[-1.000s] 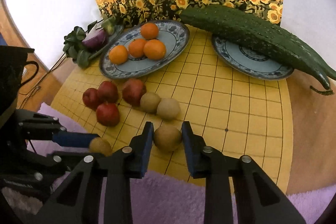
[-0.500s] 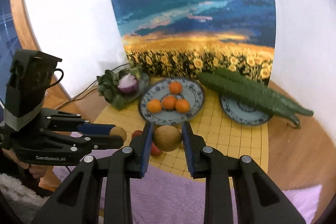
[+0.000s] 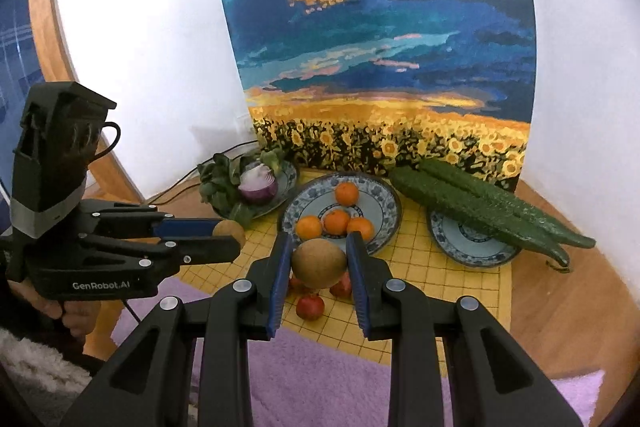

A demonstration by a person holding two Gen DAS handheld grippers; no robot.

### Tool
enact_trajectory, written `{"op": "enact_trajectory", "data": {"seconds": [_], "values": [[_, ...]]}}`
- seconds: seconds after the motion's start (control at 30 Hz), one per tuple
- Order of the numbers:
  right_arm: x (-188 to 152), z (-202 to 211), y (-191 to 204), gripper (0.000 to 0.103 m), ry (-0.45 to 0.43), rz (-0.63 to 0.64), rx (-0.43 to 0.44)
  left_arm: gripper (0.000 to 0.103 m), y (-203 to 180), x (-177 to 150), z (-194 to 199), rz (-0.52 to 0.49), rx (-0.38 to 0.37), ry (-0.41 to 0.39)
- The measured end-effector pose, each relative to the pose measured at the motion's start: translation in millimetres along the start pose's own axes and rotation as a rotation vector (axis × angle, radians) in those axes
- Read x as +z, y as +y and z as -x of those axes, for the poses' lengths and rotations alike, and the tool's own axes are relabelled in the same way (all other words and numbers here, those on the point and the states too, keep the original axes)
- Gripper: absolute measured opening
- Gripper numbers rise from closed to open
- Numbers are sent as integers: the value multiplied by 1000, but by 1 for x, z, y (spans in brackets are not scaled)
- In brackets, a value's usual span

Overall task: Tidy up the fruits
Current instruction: 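Carry the left tool's kiwi onto the blue-white plate while the right tool carries its kiwi there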

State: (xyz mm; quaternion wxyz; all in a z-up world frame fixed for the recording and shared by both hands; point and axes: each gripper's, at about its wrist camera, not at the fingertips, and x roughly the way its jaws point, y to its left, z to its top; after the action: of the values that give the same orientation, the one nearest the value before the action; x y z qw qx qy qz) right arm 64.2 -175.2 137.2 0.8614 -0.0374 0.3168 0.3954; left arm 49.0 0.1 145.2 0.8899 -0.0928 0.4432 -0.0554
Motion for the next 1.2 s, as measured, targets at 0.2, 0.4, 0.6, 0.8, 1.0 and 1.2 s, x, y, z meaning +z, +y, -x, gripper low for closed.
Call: {"op": "enact_trajectory", "data": {"seconds": [0.2,0.4,0.6,0.8,1.0,1.2], "values": [[0,-33,-8,29,68,-13,5,25,22,2,-24,51,6,39],[0,-64,-13,29,118,-2,7,25,44,5,-52,109,2,54],[-4,-105,-25,29,202,-35,24,25,53,6,-76,112,0,64],[-5,-142,-34,29,267,-95,71,25,58,5,-92,71,-32,62],[-9,-172,-38,29,323,-137,115,26,60,2,-108,69,-27,95],[-13,-186,-36,30,354,-161,138,26,65,-2,-118,75,-7,135]]}}
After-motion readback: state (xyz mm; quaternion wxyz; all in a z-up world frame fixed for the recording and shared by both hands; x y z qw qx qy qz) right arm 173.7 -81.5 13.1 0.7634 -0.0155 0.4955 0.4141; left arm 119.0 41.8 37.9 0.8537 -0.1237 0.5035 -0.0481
